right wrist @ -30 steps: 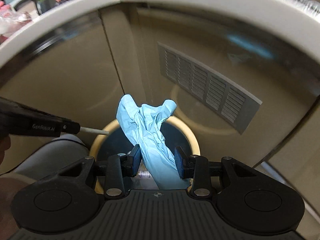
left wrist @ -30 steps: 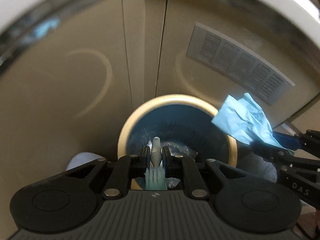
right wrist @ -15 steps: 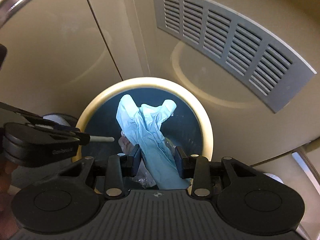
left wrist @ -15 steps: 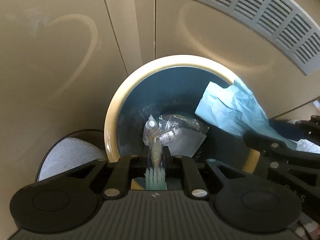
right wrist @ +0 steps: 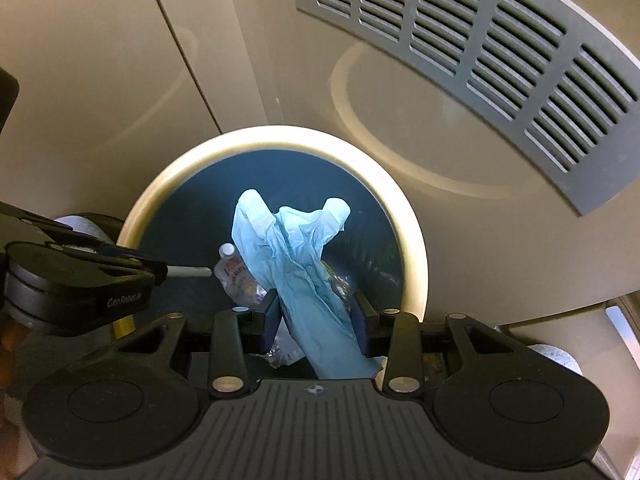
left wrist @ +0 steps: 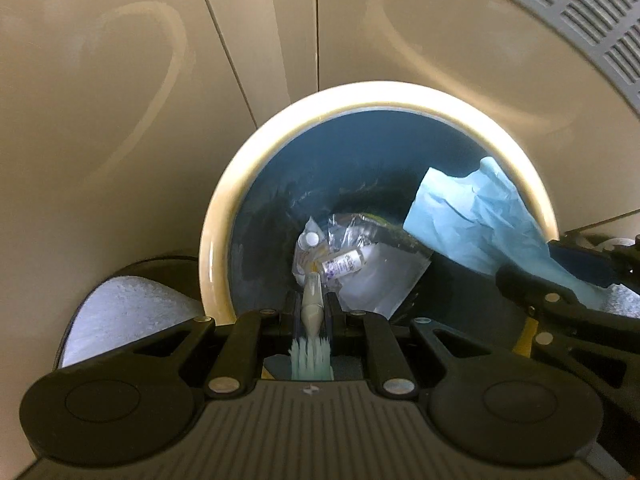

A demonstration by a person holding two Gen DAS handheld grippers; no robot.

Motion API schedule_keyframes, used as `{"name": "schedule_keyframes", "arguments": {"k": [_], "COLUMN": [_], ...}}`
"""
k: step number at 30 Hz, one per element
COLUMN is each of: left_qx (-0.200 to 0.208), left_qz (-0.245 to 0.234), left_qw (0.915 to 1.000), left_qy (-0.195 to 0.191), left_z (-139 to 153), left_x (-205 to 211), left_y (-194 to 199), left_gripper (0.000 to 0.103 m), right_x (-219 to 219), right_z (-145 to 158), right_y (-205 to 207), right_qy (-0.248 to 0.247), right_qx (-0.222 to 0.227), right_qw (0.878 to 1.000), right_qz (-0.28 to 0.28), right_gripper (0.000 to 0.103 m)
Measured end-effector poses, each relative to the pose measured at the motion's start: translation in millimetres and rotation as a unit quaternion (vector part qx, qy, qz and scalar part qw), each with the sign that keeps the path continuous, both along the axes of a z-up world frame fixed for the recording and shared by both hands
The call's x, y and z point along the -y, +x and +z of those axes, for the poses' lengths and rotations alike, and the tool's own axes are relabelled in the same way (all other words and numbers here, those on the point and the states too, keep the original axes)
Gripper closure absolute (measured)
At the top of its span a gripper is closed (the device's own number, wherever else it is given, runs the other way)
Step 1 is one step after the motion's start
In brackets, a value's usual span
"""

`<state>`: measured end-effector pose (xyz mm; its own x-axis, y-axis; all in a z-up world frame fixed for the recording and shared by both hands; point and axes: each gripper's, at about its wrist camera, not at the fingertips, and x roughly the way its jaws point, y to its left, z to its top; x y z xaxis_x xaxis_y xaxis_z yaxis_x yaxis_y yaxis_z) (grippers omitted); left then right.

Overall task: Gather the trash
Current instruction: 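Open the left tool dropping the toothbrush while the right tool drops the glove into the bin, then raise both empty tools back up toward the grey mat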

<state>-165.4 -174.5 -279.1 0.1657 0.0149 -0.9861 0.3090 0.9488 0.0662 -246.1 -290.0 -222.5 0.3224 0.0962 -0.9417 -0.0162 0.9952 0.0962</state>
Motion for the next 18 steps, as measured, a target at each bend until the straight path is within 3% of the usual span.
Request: {"name": "schedule_keyframes", "arguments": {"k": [4,5,8,9,11,15,18], "left_qx": [-0.015,-0.015,-0.012,-0.001,0.012,0.010,0.040], "left_qz": [0.001,0.002,0.009,0.012,0.013,0.006,-0.004], "left_qw": [0.9998,0.9998,0.9997,0.9995,0.9992,0.9996,0.9991], "left_qy": [0.013,0.013,0.017,0.028,0.036,0.026,0.011], "left_z": [-7,-7,-3,-1,5,26,56], "left_x": [4,4,1,0,-3,-7,-12], "left_y": [4,4,3,3,2,-5,-21], "left_gripper": [0.090,0.086,0.023,0.008,0.000,0.000,0.000], "right_x": [-6,-6,-8,-7,-2,4,6], "right_z": [-4,-3,3,6,13,39,65], "right_y": [5,5,2,1,-1,-11,-25], "right_qy": [-0.003,-0.001,0.000,-0.009,-0.002,0.021,0.038], "right_qx": [-0.010,-0.012,-0.007,-0.003,0.000,0.018,0.046], "right_qw": [1.000,1.000,1.000,1.000,1.000,1.000,0.998], "right_qz": [0.007,0.010,0.012,0.006,-0.006,-0.010,-0.007], "right_gripper": [0.058,0.057,0.040,0.037,0.024,0.018,0.015]}}
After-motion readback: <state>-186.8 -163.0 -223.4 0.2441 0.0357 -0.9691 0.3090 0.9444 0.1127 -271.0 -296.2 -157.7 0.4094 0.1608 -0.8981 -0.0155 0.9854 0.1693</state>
